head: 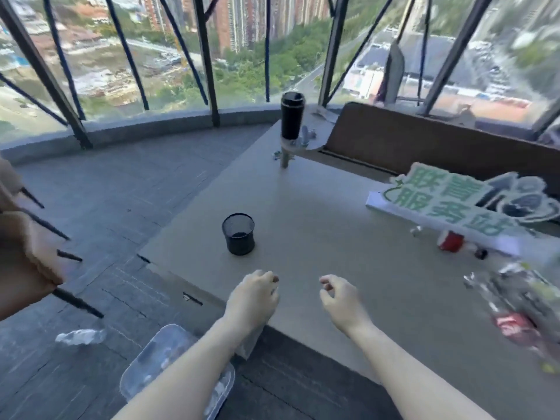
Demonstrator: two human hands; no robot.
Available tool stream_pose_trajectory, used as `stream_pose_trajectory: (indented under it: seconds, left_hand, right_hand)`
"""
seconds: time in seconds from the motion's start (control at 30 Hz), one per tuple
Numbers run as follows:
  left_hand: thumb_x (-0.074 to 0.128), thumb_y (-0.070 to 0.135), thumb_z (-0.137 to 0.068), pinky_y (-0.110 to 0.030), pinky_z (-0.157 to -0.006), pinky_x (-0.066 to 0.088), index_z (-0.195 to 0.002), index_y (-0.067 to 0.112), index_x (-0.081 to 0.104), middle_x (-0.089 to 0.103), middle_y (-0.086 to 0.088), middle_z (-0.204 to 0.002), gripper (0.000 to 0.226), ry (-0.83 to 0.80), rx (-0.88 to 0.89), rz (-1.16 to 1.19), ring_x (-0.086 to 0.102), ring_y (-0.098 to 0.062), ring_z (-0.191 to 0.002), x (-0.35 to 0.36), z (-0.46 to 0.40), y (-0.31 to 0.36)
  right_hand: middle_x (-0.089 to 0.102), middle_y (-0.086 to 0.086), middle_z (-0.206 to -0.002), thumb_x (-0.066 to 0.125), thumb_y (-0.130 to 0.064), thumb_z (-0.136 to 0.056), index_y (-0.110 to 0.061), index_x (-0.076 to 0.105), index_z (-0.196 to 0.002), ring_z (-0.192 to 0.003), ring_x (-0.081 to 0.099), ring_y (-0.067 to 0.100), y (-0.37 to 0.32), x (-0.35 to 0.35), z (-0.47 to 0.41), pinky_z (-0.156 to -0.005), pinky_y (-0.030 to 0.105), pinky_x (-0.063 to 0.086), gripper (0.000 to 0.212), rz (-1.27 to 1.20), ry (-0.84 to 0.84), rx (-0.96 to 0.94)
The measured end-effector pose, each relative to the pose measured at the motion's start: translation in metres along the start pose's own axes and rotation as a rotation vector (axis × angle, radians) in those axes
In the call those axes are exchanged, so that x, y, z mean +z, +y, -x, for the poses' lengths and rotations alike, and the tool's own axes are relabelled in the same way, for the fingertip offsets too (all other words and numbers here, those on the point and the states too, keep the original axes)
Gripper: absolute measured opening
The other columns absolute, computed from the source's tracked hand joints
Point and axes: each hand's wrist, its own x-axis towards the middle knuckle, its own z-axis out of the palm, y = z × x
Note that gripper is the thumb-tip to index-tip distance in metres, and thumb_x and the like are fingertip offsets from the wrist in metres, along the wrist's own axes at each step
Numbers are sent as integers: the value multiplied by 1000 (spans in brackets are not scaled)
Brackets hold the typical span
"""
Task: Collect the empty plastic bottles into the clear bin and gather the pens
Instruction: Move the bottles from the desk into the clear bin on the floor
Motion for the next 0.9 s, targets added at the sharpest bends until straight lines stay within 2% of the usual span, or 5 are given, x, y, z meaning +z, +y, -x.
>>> stream_pose_trajectory:
  seconds: [0.13,0.33,0.43,0.57,0.9]
  left_hand:
    - [46,27,-94,-34,-88,48,-120,18,61,58,-3,-117,31,-75,183,-52,55,-26,-111,52,-32,107]
    - [49,25,-93,-32,-88,46,-122,20,61,58,-5,-121,32,-171,356,-79,54,-27,-114,131,-54,258]
    - [48,25,-93,-32,-92,46,-125,22,60,58,-1,-124,35,-194,373,-62,52,-23,-119,161,-57,311]
    - [47,27,-93,-31,-92,46,-126,23,60,58,1,-126,35,-234,368,-87,51,-22,-119,188,-61,350]
    - [46,28,-94,-33,-92,45,-129,23,56,55,0,-131,37,-267,330,-184,49,-24,-121,200,-110,362]
  right_hand:
    - [62,4,-102,58,-10,-90,-10,63,-122,-100,61,24,105,-87,9,-85,28,41,32,-42,194,179]
    - [41,11,-147,55,-27,-92,-20,34,-148,-133,40,29,250,-196,29,-107,38,35,60,155,290,427]
    - [34,10,-150,52,-29,-90,-19,23,-151,-134,35,32,299,-227,29,-108,39,32,68,257,239,467]
    - [28,11,-155,53,-36,-90,-16,16,-153,-138,33,33,338,-240,15,-109,42,34,75,283,160,460]
    - [41,8,-146,58,-42,-86,-23,12,-154,-132,41,28,349,-221,-5,-104,40,38,84,294,56,479]
